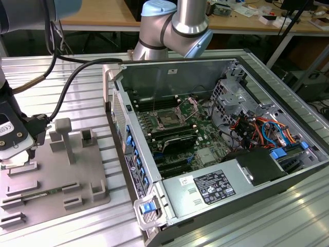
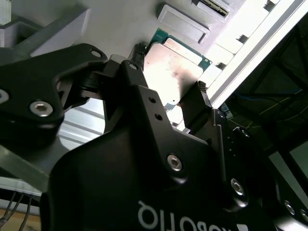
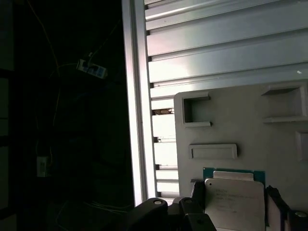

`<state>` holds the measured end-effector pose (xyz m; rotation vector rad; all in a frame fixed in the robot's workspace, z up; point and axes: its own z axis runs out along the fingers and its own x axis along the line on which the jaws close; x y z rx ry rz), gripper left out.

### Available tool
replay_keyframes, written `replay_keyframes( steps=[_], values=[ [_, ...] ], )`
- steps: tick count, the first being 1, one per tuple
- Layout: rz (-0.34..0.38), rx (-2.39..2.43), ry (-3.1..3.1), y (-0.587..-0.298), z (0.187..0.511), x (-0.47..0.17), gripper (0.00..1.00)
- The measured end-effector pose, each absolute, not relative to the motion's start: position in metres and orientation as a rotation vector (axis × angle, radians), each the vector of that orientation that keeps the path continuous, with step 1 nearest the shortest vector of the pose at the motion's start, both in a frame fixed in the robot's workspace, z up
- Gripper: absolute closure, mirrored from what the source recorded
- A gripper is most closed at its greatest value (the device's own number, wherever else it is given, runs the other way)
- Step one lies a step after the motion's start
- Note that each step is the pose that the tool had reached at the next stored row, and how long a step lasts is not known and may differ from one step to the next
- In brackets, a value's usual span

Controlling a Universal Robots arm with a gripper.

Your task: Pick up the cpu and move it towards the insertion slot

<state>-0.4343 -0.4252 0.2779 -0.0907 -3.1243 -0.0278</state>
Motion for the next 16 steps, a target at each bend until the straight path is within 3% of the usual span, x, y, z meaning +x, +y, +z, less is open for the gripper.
replay_keyframes(
  steps=[16],
  values=[
    [-0.028,-0.101,-3.124,-0.4251,0.2842,-0.4308,0.45]
  ],
)
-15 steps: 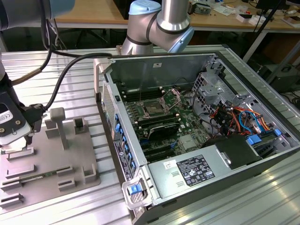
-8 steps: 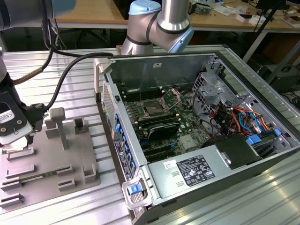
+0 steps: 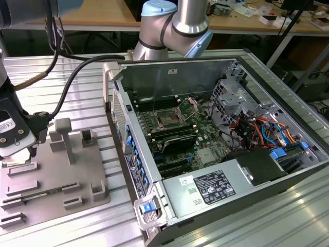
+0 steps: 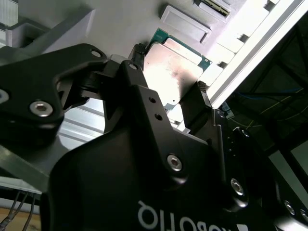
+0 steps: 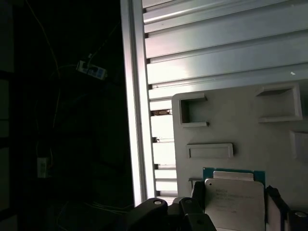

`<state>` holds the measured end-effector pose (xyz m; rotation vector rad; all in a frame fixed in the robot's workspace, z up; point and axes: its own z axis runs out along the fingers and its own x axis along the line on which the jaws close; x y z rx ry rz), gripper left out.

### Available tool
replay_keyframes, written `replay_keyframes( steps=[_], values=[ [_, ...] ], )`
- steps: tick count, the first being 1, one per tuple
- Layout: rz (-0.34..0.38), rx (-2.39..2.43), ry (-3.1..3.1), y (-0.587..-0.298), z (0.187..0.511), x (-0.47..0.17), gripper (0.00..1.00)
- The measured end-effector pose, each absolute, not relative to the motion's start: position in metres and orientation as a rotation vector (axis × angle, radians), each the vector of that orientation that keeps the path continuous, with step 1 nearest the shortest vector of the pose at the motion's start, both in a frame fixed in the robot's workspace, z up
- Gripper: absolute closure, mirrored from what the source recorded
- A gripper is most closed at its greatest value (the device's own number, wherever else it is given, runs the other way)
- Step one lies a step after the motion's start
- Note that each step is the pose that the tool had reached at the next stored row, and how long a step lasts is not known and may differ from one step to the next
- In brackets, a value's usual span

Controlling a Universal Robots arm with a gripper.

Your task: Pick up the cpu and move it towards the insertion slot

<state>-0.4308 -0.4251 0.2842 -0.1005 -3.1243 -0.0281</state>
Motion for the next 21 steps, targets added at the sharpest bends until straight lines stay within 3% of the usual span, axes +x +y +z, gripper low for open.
replay_keyframes(
  steps=[21],
  values=[
    [-0.028,-0.108,-3.124,-0.4252,0.2922,-0.4285,0.45]
  ],
)
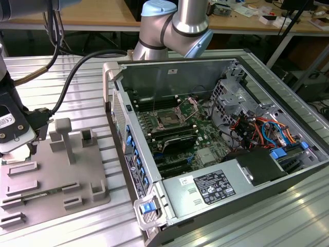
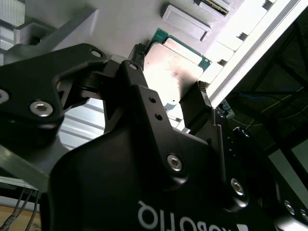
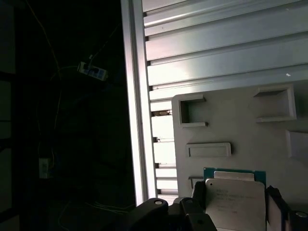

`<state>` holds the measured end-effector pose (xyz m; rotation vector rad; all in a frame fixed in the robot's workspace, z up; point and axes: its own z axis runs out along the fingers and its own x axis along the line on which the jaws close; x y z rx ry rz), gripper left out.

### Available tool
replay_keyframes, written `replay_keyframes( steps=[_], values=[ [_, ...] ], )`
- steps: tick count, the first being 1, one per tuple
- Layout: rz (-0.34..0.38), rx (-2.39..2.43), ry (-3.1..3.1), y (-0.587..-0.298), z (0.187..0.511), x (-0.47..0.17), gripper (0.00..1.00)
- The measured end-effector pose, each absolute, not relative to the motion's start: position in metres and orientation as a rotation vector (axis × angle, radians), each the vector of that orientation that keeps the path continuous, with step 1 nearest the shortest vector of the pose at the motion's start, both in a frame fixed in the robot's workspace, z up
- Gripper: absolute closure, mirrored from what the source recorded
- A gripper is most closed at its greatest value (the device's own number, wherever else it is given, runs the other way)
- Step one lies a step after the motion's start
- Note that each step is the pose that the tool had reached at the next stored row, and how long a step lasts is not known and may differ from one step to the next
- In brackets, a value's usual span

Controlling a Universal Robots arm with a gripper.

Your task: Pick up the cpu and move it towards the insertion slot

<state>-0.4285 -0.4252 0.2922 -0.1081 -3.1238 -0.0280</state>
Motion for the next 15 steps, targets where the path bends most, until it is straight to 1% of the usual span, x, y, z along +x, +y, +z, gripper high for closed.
replay_keyframes(
  steps=[15],
  values=[
    [-0.028,-0.108,-3.124,-0.4251,0.3014,-0.4279,0.45]
  ],
)
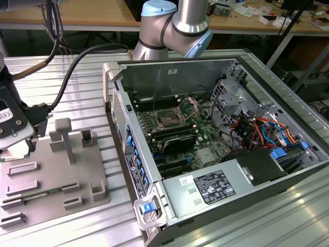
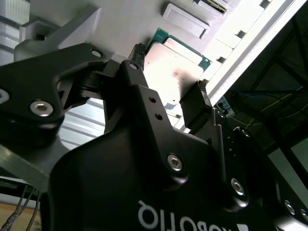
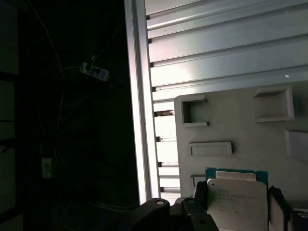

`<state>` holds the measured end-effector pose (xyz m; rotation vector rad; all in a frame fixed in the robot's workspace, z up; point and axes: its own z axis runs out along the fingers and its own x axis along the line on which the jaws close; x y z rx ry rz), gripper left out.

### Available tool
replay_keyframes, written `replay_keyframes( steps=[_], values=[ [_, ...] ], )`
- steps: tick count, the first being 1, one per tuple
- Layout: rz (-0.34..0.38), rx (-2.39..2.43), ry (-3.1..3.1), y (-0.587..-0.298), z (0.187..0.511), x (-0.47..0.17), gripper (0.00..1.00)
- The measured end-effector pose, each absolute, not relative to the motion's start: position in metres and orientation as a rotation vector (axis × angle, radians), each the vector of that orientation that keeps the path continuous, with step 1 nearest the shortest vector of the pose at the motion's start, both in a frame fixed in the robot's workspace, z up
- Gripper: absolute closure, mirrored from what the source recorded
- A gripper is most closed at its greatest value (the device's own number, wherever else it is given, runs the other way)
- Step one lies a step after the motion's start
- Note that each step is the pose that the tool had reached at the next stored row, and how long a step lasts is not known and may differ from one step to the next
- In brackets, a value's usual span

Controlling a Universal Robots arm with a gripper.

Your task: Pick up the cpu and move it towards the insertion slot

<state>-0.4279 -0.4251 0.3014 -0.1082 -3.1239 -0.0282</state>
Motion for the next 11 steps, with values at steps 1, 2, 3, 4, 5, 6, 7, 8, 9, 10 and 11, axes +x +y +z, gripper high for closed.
replay_keyframes(
  steps=[1,2,3,4,5,6,7,8,9,10,11],
  values=[
    [-0.028,-0.108,-3.124,-0.4252,0.3015,-0.4278,0.45],
    [-0.028,-0.108,-3.124,-0.4252,0.3015,-0.4277,0.45],
    [-0.028,-0.108,-3.124,-0.4252,0.3015,-0.4277,0.45],
    [-0.028,-0.108,-3.124,-0.4252,0.3015,-0.4277,0.45],
    [-0.028,-0.108,-3.124,-0.4252,0.3018,-0.4276,0.45],
    [-0.028,-0.108,-3.124,-0.4252,0.3027,-0.4276,0.45],
    [-0.028,-0.108,-3.124,-0.4252,0.3030,-0.4274,0.45],
    [-0.028,-0.108,-3.124,-0.4252,0.3032,-0.4274,0.45],
    [-0.028,-0.108,-3.124,-0.4252,0.3034,-0.4274,0.45],
    [-0.028,-0.108,-3.124,-0.4252,0.3036,-0.4273,0.45],
    [-0.028,-0.108,-3.124,-0.4252,0.3037,-0.4273,0.45]
  ],
)
